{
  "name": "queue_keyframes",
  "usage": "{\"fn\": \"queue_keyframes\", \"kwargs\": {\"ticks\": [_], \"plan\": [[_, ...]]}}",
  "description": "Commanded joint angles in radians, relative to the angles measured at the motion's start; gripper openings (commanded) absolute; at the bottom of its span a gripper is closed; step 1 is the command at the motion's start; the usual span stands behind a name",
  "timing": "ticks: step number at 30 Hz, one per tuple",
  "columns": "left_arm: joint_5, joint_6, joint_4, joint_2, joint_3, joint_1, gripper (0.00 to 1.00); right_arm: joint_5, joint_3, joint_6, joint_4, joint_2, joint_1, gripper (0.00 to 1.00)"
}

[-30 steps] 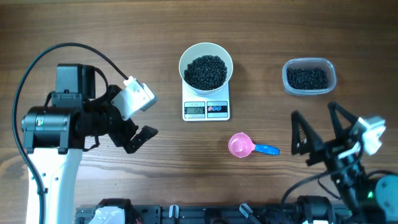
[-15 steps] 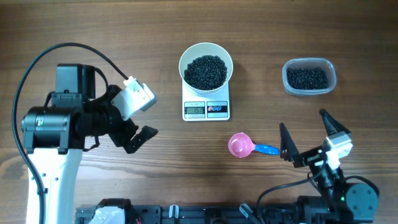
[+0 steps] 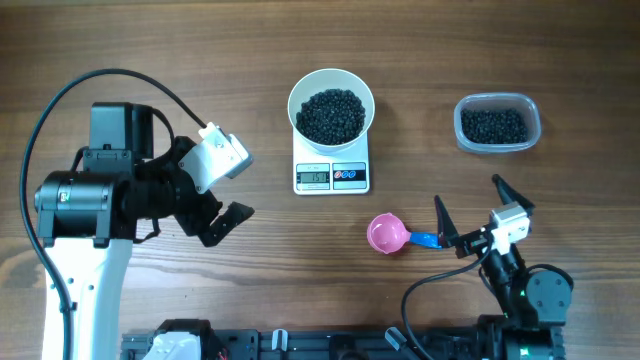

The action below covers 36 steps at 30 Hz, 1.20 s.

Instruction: Scoop item into bowl and weigh 150g on scale

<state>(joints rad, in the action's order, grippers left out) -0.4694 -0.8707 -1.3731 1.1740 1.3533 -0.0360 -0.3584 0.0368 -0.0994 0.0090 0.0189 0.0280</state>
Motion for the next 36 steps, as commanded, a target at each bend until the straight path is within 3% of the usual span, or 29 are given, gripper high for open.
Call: {"fn": "queue_keyframes", "kwargs": {"ticks": [1, 7, 31, 36], "plan": [[-0.009, -0.016, -0.001, -0.009, 0.012, 0.008, 1.00, 0.008, -0.031, -0.006, 0.024, -0.016, -0.021, 1.00], [-0.009, -0.016, -0.001, -0.009, 0.012, 0.008, 1.00, 0.007, -0.031, -0.006, 0.022, -0.015, -0.087, 1.00], [0.018, -0.012, -0.031, -0.009, 0.012, 0.008, 1.00, 0.007, -0.031, -0.006, 0.022, -0.015, -0.087, 1.00], [0.006, 0.069, -0.056, -0.037, -0.001, 0.008, 1.00, 0.007, -0.031, -0.006, 0.022, -0.015, -0.087, 1.00]]}}
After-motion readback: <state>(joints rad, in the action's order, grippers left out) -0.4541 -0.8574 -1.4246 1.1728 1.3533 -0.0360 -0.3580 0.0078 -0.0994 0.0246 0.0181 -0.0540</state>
